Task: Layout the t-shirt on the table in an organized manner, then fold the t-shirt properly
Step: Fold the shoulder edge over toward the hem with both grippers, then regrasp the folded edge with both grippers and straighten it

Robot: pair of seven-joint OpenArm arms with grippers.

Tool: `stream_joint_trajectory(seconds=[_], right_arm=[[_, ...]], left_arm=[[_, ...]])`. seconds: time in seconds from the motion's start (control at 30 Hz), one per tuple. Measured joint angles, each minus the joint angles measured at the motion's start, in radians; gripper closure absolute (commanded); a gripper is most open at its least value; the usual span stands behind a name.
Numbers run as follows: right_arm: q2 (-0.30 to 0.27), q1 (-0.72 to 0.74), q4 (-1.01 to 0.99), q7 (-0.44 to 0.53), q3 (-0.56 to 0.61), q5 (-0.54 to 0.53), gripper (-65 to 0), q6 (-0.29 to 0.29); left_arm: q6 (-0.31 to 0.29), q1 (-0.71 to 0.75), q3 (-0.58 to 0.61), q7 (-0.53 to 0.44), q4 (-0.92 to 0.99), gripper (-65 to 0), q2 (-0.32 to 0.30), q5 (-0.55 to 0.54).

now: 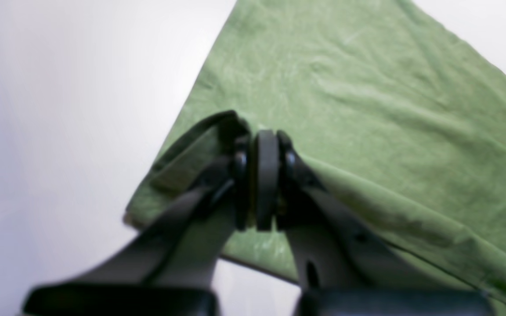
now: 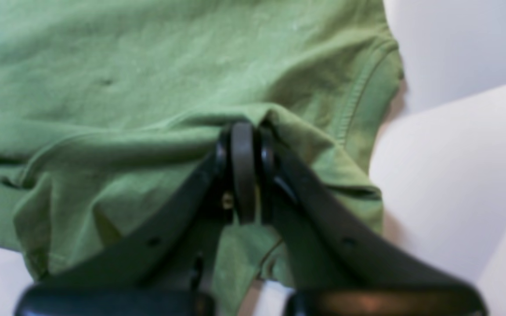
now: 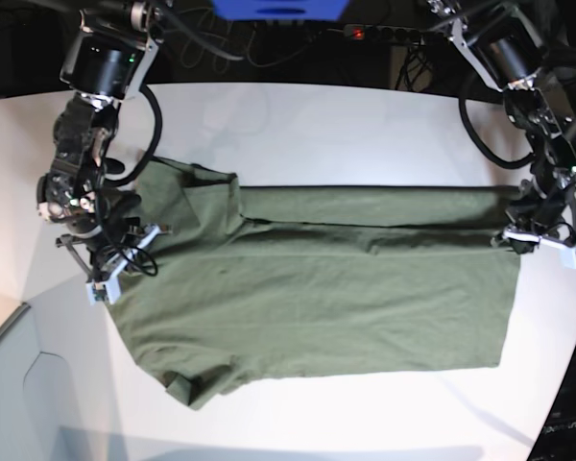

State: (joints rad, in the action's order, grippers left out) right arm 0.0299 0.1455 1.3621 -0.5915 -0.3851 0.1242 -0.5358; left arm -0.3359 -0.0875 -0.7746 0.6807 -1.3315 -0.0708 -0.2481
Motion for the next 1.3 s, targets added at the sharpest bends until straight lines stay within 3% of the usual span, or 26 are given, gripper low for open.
stream_joint_trajectory(seconds=[0.17, 0.37, 0.43, 0.57, 0.63, 0.73, 0.93, 1.3], right_arm=[[0.000, 0.000, 0.000, -0.005, 0.002, -0.001, -0.6, 0.000], [-0.022, -0.003, 0.000, -0.008, 0.002, 0.000, -21.5, -0.002], [-0.028, -0.008, 0.001, -0.008, -0.002, 0.001, -29.0, -0.002], [-0.044, -0.020, 0.011, -0.010, 0.000, -0.001, -38.9, -0.002], [-0.044, -0.058, 0.071, -0.009, -0.001, 0.000, -39.5, -0.003], [-0.042, -0.135, 0.165, -0.011, -0.001, 0.000, -39.5, -0.003], [0.028, -0.264, 0.243, -0.004, 0.005, -0.006, -39.5, -0.003], [0.064, -0.315, 0.203, 0.005, 0.001, -0.008, -39.5, -0.003]], left_arm=[[0.002, -0.045, 0.003, -0.002, 0.067, -0.5, -0.029, 0.000], [0.003, -0.071, 0.000, -0.002, 0.106, -0.8, -0.029, 0.000], [0.003, -0.072, -0.001, -0.001, 0.108, -5.2, -0.028, 0.000], [0.003, -0.089, -0.001, -0.002, 0.109, -24.6, -0.026, 0.000], [0.003, -0.093, 0.000, -0.005, 0.108, -32.0, -0.027, -0.004], [-0.001, -0.089, -0.002, -0.001, 0.108, -37.4, -0.026, -0.010], [-0.003, -0.074, -0.006, -0.005, 0.050, -37.4, -0.021, -0.015], [-0.002, 0.001, -0.121, -0.005, 0.040, -37.6, -0.029, -0.006]])
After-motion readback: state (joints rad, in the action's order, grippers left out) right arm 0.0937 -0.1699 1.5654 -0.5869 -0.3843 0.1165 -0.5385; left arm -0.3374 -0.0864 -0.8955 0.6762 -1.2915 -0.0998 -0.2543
